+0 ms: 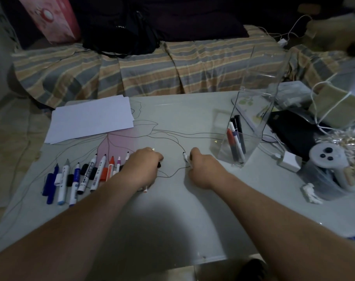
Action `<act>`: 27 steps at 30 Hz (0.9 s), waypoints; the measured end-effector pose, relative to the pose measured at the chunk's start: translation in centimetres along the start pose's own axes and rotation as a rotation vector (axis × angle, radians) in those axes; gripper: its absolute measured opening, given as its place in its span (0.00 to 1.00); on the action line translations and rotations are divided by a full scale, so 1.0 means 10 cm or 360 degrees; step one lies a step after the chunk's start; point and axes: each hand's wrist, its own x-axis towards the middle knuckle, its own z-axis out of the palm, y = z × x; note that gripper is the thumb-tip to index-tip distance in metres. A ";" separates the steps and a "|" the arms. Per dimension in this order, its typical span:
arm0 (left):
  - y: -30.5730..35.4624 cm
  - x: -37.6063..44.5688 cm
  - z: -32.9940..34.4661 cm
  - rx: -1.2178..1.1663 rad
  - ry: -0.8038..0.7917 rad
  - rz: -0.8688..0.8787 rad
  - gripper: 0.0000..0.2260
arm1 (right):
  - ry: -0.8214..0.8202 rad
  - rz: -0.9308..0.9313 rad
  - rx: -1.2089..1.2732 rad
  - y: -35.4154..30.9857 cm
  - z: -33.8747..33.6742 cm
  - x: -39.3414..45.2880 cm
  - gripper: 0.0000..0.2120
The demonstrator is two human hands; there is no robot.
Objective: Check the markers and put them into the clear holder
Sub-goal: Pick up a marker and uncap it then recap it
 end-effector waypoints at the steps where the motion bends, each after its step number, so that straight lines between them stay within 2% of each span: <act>1: 0.01 0.00 0.01 -0.0047 -0.0002 0.0005 0.15 | -0.0031 0.0030 0.0023 0.02 -0.04 0.00 0.07; 6: 0.01 -0.05 0.00 -0.0329 0.0056 0.0061 0.10 | -0.0205 0.0106 -0.0081 0.10 -0.17 -0.01 0.20; 10: 0.04 -0.10 -0.09 -0.0604 0.0121 0.0039 0.11 | -0.0026 0.0061 -0.0056 0.14 -0.18 0.03 0.13; 13: 0.06 -0.13 -0.17 -0.0729 0.0150 0.0051 0.11 | 0.0022 0.0044 -0.0065 0.16 -0.21 0.02 0.14; 19: 0.06 -0.19 -0.22 -0.0778 0.0144 0.0140 0.12 | 0.0000 0.0071 -0.0059 0.17 -0.30 -0.04 0.16; 24: 0.08 -0.19 -0.25 -0.0733 0.0232 0.0188 0.21 | 0.0038 0.0042 -0.0055 0.18 -0.33 -0.07 0.15; 27: 0.07 -0.17 -0.22 -0.0694 0.0275 0.0097 0.16 | 0.0048 -0.0005 -0.0048 0.15 -0.35 -0.10 0.15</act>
